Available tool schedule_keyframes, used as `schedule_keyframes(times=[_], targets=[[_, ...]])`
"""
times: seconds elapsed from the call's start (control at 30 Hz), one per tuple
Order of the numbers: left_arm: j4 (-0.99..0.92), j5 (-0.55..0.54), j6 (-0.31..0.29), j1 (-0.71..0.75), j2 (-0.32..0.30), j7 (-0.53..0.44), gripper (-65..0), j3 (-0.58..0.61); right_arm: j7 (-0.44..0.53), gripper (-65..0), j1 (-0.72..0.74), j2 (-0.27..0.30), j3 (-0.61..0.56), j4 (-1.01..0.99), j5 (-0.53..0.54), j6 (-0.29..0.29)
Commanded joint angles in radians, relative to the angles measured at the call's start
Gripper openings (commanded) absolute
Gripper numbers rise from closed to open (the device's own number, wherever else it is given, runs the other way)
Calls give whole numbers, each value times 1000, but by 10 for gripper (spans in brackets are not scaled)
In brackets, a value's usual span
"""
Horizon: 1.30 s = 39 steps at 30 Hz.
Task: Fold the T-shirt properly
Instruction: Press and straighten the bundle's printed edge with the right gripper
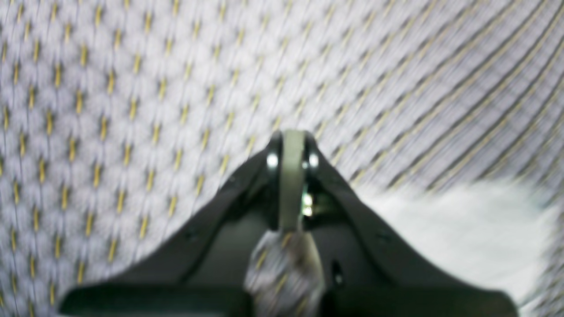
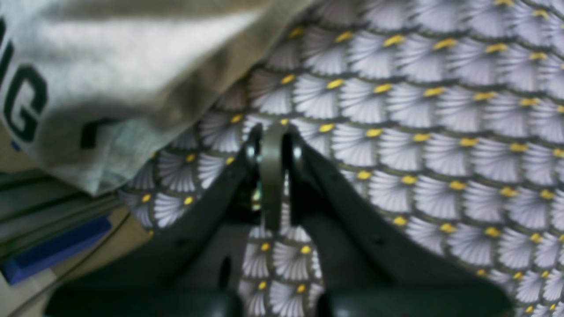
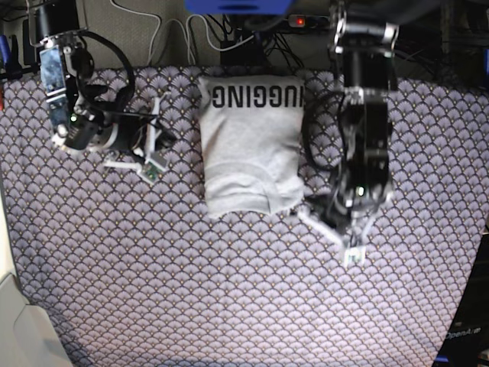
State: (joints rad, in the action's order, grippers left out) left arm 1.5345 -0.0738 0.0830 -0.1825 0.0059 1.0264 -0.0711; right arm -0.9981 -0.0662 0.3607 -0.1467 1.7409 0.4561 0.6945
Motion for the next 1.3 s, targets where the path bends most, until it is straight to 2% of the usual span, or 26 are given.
schedule_keyframes(times=[0.0, 0.13, 0.27, 0.43, 0.53, 0.63, 0.97, 1.07, 1.27], targets=[[41, -5, -5, 7, -5, -16, -645, 1, 15, -647, 9, 7, 11, 32, 19, 4], [123, -5, -5, 150, -67, -10, -645, 1, 14, -647, 7, 4, -9, 89, 17, 4], [258, -5, -7, 306, -152, -8, -645, 0, -32, -647, -28, -18, -3, 133, 14, 4], [404, -5, -4, 452, -214, 5, -645, -2, -31, -647, -105, -39, -11, 241, 19, 4], [435, -5, -7, 493, -220, 30, -645, -49, -31, -647, -111, -71, -11, 262, 19, 4], [441, -5, -10, 529, -217, 44, -645, -118, -29, -647, -102, -105, -61, 261, 20, 4], [469, -1, -10, 636, -237, 42, -645, -195, -29, -647, -50, -242, -353, 258, 19, 4], [470, -2, -10, 653, -237, 42, -645, -227, -28, -647, -27, -259, -383, 221, 19, 4], [470, -4, -10, 673, -237, 42, -645, -273, 25, -647, 22, -254, -394, 84, 19, 4]])
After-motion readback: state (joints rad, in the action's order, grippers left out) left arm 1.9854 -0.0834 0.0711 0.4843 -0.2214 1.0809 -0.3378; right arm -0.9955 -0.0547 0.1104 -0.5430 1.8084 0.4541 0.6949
